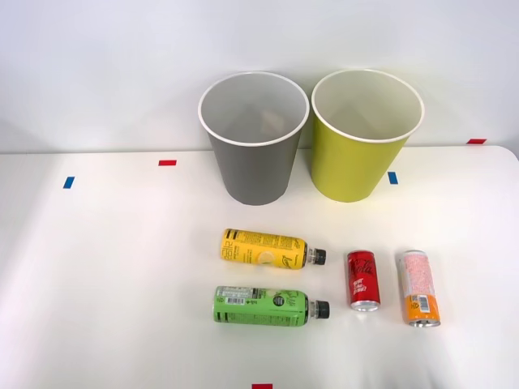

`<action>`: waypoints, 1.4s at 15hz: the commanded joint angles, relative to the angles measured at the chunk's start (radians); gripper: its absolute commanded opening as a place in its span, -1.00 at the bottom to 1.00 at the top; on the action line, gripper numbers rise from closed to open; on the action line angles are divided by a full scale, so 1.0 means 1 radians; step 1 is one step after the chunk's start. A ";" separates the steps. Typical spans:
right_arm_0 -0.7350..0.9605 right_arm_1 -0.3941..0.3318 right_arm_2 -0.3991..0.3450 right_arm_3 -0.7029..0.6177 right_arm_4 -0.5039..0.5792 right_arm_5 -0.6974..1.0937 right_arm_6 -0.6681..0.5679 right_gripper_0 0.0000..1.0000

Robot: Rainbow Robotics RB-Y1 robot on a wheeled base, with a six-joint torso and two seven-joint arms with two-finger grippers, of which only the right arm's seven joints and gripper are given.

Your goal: Put cans in the gray bin, plastic bottles in the light green bin

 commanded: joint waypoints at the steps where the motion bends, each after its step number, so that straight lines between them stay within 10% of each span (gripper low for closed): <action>1: 0.000 0.000 0.000 0.000 0.000 0.000 0.000 1.00; 21: 0.000 0.000 0.000 0.000 0.000 0.000 0.000 1.00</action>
